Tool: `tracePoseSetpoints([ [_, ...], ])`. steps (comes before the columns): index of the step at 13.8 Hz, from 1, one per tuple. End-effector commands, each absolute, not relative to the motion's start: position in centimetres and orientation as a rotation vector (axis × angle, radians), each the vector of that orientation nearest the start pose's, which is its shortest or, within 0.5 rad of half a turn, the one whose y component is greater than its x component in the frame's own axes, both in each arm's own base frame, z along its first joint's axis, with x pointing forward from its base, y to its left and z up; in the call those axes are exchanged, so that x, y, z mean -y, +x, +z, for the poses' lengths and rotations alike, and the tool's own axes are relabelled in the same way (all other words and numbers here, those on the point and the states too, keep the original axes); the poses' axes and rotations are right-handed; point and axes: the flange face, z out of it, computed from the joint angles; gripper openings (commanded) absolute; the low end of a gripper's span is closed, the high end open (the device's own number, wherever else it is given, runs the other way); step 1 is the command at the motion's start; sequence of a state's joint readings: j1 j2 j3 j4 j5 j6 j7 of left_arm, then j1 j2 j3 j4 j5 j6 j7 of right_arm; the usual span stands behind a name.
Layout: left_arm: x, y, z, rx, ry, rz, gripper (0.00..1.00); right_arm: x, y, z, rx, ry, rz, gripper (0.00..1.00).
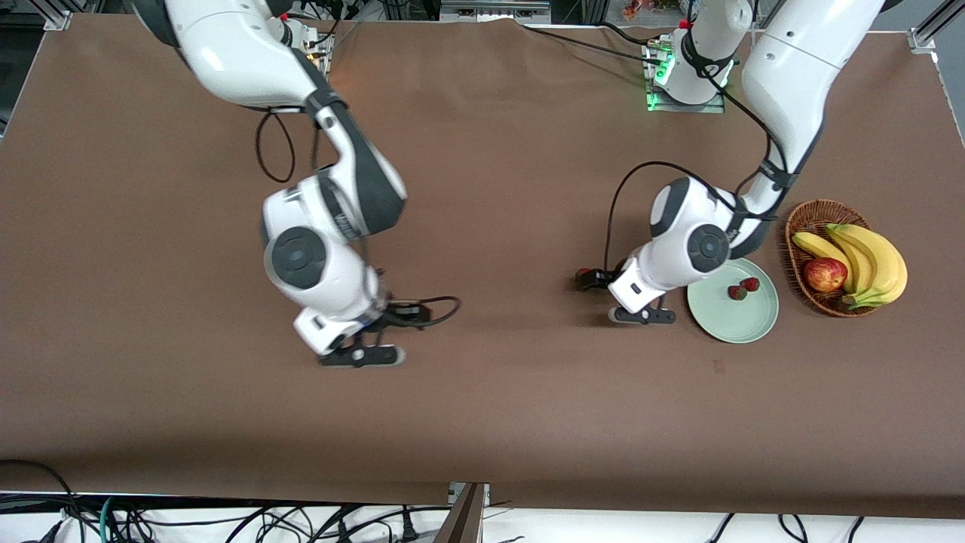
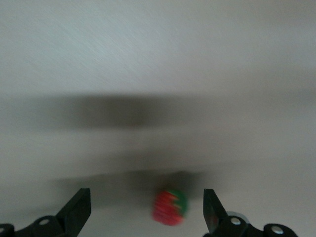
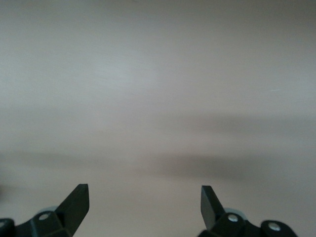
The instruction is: Collect all strawberries into plate
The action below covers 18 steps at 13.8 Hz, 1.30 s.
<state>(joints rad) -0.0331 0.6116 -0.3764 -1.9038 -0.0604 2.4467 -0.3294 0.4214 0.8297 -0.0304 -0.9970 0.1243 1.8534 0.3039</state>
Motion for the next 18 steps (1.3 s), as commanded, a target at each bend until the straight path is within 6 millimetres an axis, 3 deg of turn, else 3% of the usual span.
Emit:
tracePoseSetpoints([
  [1, 28.1, 56.0, 18.7, 0.080, -3.278, 0.155, 1.00, -23.6, 71.5, 39.3, 0.189, -3.069, 0.113, 1.00],
  [4, 28.8, 55.3, 17.9, 0.045, -3.180, 0.079, 1.00, -15.4, 71.0, 43.5, 0.226, -3.127, 0.239, 1.00],
  [6, 28.9, 55.2, 17.7, 0.024, -3.171, 0.073, 1.00, -11.9, 69.9, 46.8, 0.271, -3.173, 0.259, 1.00],
  [7, 29.0, 55.2, 17.7, 0.020, -3.170, 0.072, 0.95, -10.0, 69.0, 48.5, 0.242, -3.189, 0.255, 1.00],
  [8, 28.9, 55.2, 17.7, 0.021, -3.169, 0.072, 0.73, -8.0, 67.8, 50.3, 0.201, -3.183, 0.244, 1.00],
  [9, 28.8, 55.2, 17.7, 0.024, -3.168, 0.074, 0.44, -7.4, 66.2, 52.3, 0.194, -3.176, 0.230, 1.00],
  [10, 28.8, 55.2, 17.7, 0.024, -3.167, 0.076, 0.22, -7.0, 64.7, 53.9, 0.181, -3.172, 0.216, 1.00],
  [11, 28.8, 55.2, 17.7, 0.024, -3.167, 0.076, 0.07, -5.2, 63.4, 54.6, 0.141, -3.163, 0.224, 1.00],
  [12, 28.8, 55.2, 17.8, 0.021, -3.168, 0.073, 0.00, -4.3, 61.9, 55.5, 0.132, -3.153, 0.217, 1.00],
  [15, 28.6, 55.3, 18.2, 0.006, -3.158, 0.079, 0.00, -2.5, 58.9, 56.3, 0.097, -3.162, 0.254, 1.00],
  [16, 28.0, 55.6, 18.7, 0.010, -3.138, 0.103, 0.00, -1.3, 58.0, 56.9, 0.068, -3.165, 0.267, 1.00],
  [18, 27.1, 57.0, 21.0, -0.092, -3.056, 0.118, 0.00, -0.9, 56.9, 58.8, 0.069, -3.202, 0.218, 1.00],
])
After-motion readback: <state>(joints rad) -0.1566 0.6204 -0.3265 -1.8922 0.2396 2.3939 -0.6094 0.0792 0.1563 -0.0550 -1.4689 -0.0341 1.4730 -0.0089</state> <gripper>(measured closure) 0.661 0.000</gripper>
